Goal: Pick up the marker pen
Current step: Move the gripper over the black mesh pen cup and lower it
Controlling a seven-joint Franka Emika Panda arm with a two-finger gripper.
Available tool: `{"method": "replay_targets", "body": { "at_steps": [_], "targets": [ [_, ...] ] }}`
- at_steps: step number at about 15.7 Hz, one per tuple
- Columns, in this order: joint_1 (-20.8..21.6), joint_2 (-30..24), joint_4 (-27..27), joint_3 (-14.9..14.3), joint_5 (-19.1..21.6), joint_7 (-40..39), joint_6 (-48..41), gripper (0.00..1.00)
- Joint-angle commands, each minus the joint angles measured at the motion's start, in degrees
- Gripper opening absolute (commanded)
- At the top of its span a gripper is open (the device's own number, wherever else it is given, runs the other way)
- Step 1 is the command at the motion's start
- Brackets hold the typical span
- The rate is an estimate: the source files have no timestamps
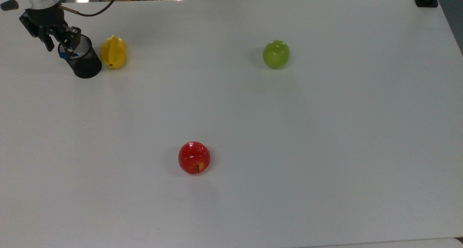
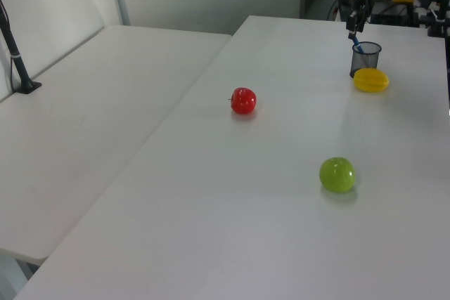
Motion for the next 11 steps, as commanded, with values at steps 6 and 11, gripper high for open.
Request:
{"method": "replay_targets", "body": {
  "at_steps": [6, 11],
  "targets": [
    [-0.65, 1.22, -0.13, -0.05, 1.25, -3.37, 1.14, 0.4],
    [-0.65, 1.57, 0.04, 0.12, 1.33, -3.11, 1.15, 0.31]
  ]
}}
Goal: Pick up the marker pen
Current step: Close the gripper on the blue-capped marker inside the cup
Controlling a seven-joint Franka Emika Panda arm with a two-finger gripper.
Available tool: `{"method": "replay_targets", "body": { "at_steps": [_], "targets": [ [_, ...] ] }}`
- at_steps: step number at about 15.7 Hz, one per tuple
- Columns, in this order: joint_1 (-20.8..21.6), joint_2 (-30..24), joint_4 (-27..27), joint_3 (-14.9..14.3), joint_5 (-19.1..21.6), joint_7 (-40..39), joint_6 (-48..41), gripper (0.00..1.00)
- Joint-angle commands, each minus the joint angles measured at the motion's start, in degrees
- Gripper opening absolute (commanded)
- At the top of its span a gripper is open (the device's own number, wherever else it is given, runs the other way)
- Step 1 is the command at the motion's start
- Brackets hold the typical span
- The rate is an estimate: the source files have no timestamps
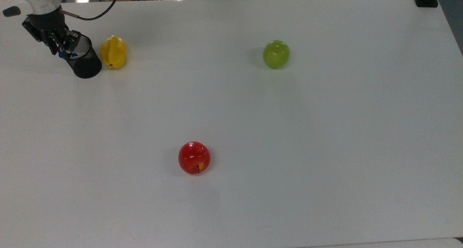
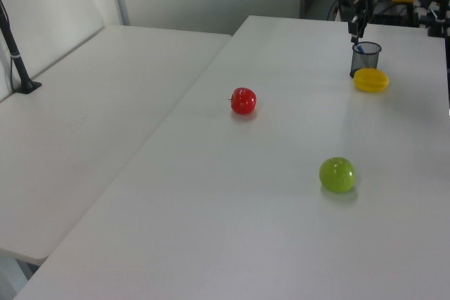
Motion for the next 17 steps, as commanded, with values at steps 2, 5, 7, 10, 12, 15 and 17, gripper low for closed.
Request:
{"method": "replay_targets", "body": {
  "at_steps": [2, 5, 7, 10, 12, 15, 17],
  "targets": [
    [-0.2, 0.08, 0.3, 0.12, 1.33, -1.62, 1.06, 0.27],
    [-0.2, -0.53, 0.74, 0.12, 2.11, -1.45, 1.06, 0.23],
    [-0.2, -1.41, 1.27, 0.03, 3.17, -1.71, 1.06, 0.18],
    [-0.29, -2.03, 2.68, 0.03, 3.26, -1.71, 0.62, 0.11],
    [-0.29, -2.03, 2.59, 0.03, 3.26, -1.8, 0.53, 0.07],
    [-0.2, -2.81, 2.85, 0.03, 3.52, -1.54, 0.53, 0.05],
    [-0.12, -4.22, 3.99, 0.12, 4.84, -1.45, 0.27, 0.05]
  ]
}}
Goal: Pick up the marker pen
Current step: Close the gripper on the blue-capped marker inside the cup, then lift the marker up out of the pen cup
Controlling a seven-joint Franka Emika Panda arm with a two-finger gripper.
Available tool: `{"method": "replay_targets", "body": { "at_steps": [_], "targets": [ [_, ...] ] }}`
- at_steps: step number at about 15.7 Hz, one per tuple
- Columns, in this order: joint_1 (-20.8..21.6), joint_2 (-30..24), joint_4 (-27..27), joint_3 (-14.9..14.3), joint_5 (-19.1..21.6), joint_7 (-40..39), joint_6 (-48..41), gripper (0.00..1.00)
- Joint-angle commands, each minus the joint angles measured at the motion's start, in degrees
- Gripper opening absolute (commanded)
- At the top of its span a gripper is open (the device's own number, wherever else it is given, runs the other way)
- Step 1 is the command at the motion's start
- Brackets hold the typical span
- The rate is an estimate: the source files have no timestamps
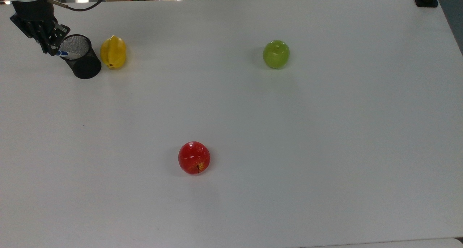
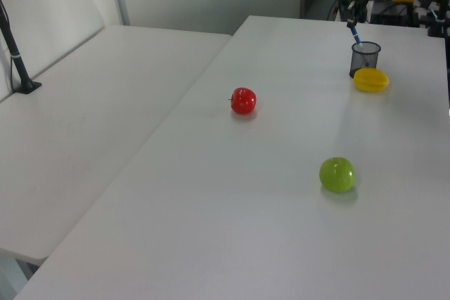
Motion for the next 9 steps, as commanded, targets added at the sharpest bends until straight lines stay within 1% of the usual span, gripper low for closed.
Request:
{"method": "replay_targets", "body": {
  "at_steps": [1, 3, 6, 7, 9],
  "targets": [
    [0.26, -3.28, 1.13, 0.09, 3.46, -1.44, -0.16, 0.05],
    [0.52, -4.51, 2.8, 0.18, 5.14, -1.27, -1.91, 0.04],
    [0.96, -5.74, 6.05, 0.44, 7.6, -0.75, -7.7, 0.02],
    [1.48, -5.74, 7.02, 0.79, 8.39, 0.56, -9.98, 0.02],
    [2.63, -5.92, 8.77, 2.02, 8.49, 3.99, -14.82, 0.0]
  ]
}}
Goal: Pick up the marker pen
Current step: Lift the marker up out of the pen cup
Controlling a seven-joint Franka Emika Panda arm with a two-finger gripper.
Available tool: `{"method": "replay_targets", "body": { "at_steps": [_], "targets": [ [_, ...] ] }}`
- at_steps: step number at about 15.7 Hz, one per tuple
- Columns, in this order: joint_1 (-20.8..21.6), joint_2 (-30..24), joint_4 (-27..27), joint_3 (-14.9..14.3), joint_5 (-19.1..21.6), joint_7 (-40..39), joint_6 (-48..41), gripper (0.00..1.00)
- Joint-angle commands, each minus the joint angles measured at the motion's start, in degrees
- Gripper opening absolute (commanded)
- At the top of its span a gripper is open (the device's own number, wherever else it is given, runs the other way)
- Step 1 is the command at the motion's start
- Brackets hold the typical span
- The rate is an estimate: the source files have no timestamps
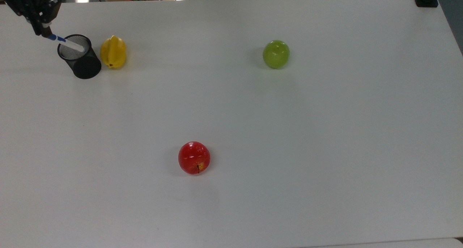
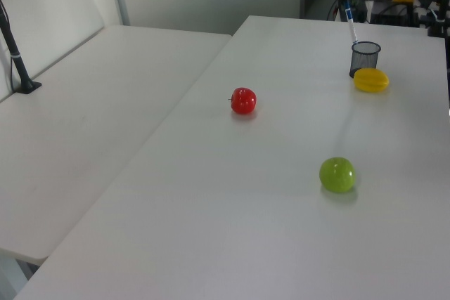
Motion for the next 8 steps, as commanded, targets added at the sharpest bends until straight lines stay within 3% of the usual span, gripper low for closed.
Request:
{"method": "replay_targets", "body": {
  "at_steps": [1, 8],
  "targets": [
    [2.13, -1.07, 2.65, 2.06, 1.28, 5.06, -8.54, 0.0],
    [2.49, -1.16, 3.01, 7.95, 1.28, 10.79, -16.02, 0.0]
  ]
}}
